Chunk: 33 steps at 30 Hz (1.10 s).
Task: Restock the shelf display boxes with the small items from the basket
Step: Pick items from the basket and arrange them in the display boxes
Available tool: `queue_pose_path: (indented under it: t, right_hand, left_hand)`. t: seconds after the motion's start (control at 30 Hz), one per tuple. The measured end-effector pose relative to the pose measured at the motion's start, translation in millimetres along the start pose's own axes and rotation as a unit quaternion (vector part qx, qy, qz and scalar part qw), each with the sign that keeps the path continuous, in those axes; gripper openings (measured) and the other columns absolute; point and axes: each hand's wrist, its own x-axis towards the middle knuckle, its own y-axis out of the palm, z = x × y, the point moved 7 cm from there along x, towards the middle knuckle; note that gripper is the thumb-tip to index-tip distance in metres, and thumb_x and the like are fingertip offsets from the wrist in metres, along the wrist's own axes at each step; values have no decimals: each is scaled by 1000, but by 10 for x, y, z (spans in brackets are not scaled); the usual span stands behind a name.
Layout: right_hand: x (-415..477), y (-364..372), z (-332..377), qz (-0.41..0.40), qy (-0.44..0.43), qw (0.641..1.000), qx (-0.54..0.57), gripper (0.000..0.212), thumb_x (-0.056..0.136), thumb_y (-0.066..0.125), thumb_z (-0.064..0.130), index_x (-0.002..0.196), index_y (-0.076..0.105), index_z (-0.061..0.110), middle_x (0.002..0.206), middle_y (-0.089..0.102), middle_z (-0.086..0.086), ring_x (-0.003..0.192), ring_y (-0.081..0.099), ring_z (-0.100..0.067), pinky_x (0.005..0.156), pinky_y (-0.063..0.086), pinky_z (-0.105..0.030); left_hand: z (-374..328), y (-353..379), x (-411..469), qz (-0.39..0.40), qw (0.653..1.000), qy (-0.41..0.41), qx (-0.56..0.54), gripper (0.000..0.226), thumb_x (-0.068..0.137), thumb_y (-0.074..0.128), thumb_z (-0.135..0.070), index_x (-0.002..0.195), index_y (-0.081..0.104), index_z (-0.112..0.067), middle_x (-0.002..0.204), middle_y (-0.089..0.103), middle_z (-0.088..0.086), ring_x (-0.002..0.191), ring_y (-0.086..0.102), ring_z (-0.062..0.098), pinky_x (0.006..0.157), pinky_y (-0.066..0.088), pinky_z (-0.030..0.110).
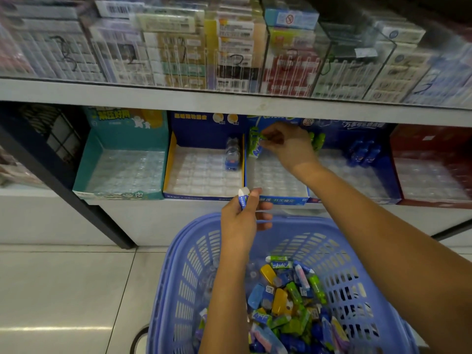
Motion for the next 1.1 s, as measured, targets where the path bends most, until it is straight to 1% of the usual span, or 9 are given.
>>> queue_pose_path:
  t: [0.23,0.4,0.6,0.67,0.73,0.8,0.87,1.0,1.1]
  right_hand:
    - [125,68,-4,73,-12,996,-52,21,76,76,13,95,71,6,95,71,-6,83,61,-9,68,41,2]
    - [-76,118,62,30,-84,984,-154,21,85,67,16,101,73,4,109,67,-13,100,61,-26,88,43,-27]
    - [-238,136,32,111,-51,963,-240,38,96,51,19,134,53,19,132,45,-10,112,52,-27,96,39,-27]
    - [-386,25,110,81,-35,979,-186,40,94,55,22,134,51,18,126,47,-10,98,58,-25,92,45,-30]
    - [-612,-74,136,57,21,998,-30,22,91,59,22,113,60,20,106,59,-8,76,63,-19,74,55,-32]
    - [-882,-29,108,107,122,970,179,7,88,64,25,95,63,22,89,66,-6,62,65,-13,62,58,-26]
    - [-1093,39,89,150,187,920,309,15,85,67,23,97,66,15,85,70,-6,67,69,-14,64,58,-22]
    - [-1135,9,2,99,216,885,401,22,83,66,7,104,65,1,89,72,-13,75,69,-16,70,57,-20]
    - [-913,-133,-45,18,174,917,359,18,81,69,6,99,67,5,83,71,-5,70,66,-10,69,55,-17]
  left_hand:
    - [8,-6,4,9,1000,-3,-6,19,99,50,-23,98,68,-17,76,71,3,55,63,8,50,54,23]
    - [-2,8,17,15,999,-28,-18,35,101,40,-33,100,67,-11,72,74,2,58,68,12,51,54,21]
    - [-36,39,-21,11,997,-46,-61,56,102,33,-34,68,75,-19,58,64,-2,46,54,7,44,49,21]
    - [-51,0,-52,-13,998,-27,-46,54,102,33,-36,70,74,-21,48,48,-8,42,37,5,39,37,18]
    - [-80,-30,-70,-21,999,-3,-45,48,103,34,-37,77,69,-17,46,38,-10,42,31,5,40,32,18]
    - [-116,-49,-83,-27,998,34,-34,40,101,40,-36,77,62,-14,50,46,-7,44,41,5,44,37,20]
    - [-146,-14,-117,-18,997,69,-4,34,99,45,-34,84,64,-10,60,60,-5,52,53,7,50,45,21]
    - [-213,111,-162,17,992,126,2,24,98,49,-27,100,68,-12,84,70,1,75,66,10,64,52,20]
    - [-261,163,-170,19,979,178,97,19,100,46,-26,108,63,-25,106,67,-5,98,62,7,81,49,15]
